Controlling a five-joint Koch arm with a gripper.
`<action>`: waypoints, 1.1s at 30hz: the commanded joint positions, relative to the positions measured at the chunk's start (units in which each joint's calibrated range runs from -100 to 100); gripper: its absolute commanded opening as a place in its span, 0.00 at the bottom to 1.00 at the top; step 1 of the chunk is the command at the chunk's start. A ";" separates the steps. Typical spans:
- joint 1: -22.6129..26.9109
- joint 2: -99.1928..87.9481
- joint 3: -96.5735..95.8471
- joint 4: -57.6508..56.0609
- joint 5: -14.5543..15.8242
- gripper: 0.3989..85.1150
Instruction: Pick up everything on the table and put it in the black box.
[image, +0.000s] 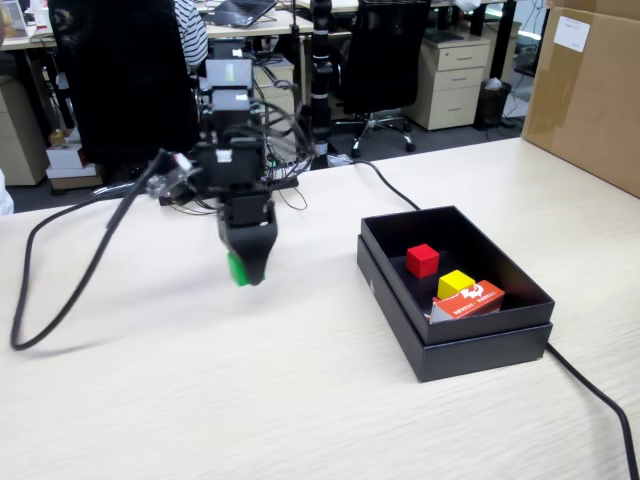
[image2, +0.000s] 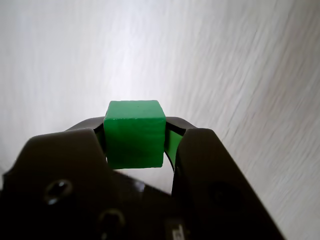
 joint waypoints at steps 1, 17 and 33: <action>2.69 -7.28 3.33 -0.19 2.05 0.01; 18.36 8.32 20.19 -1.75 9.96 0.01; 16.65 33.22 30.17 -1.83 10.21 0.01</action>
